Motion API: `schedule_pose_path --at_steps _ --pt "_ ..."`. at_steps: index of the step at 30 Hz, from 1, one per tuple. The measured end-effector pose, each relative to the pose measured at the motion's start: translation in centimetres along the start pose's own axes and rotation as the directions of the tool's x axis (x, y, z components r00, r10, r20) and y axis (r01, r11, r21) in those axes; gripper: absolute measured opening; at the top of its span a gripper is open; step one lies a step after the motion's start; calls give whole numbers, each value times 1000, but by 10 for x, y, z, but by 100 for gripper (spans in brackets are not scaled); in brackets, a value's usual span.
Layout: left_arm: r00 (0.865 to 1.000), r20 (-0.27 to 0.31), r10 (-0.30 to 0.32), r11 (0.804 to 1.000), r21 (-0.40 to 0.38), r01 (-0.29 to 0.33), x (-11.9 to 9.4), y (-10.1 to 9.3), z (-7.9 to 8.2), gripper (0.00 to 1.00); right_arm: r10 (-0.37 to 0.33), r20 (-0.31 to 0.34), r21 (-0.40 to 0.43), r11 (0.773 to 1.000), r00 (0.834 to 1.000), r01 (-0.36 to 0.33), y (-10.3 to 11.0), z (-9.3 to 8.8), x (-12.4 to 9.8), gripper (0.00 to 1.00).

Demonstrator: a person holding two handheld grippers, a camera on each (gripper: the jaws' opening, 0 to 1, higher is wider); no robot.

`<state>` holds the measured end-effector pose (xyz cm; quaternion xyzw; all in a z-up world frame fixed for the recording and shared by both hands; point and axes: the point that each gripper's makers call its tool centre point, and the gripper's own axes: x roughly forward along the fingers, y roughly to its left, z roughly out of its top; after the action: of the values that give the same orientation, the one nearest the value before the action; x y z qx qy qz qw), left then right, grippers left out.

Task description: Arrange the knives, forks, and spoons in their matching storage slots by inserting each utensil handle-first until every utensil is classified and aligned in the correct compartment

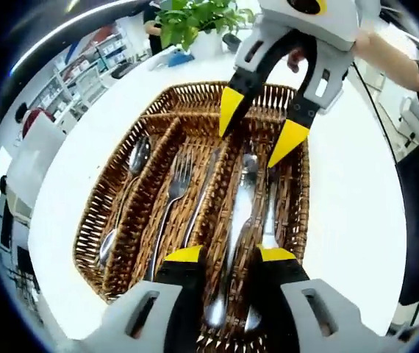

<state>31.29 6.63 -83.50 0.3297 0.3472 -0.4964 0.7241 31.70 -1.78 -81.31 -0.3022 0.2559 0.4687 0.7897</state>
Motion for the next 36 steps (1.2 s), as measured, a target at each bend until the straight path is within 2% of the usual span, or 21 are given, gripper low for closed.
schedule_pose_path --at_steps 4,7,9,15,18,21,25,27,31,35,36 --pt "997 69 45 999 -30 -43 -11 3 7 29 -26 48 49 999 999 24 2 6 -8 39" --pt "987 139 77 995 -67 -68 -21 6 16 30 -33 51 44 999 998 31 7 5 -13 41" --pt "976 193 101 991 -103 -82 -29 5 22 31 -40 52 48 998 998 37 11 3 -17 46" --pt "954 266 140 984 -148 -103 -42 -1 27 38 -93 99 123 989 991 80 10 2 -32 53" --pt "946 286 152 982 -151 -112 -46 -11 24 43 -66 113 129 990 991 52 19 0 -36 58" --pt "937 311 163 979 -166 -115 -49 -20 22 48 -83 124 145 987 989 64 23 -3 -41 62" --pt "914 344 214 964 -228 -140 -57 -27 17 56 -105 124 155 984 987 85 31 -9 -49 71" --pt "896 364 255 949 -274 -158 -64 -29 15 61 -122 137 182 979 983 97 33 -11 -56 74" --pt "870 389 303 930 -320 -181 -76 -38 9 70 -159 162 232 965 974 119 35 -16 -70 80" --pt "834 414 366 899 -390 -201 -88 -43 4 74 -218 182 294 943 959 159 33 -22 -86 85" --pt "820 419 390 885 -416 -208 -92 -45 2 75 -246 185 317 931 951 179 33 -25 -91 86"
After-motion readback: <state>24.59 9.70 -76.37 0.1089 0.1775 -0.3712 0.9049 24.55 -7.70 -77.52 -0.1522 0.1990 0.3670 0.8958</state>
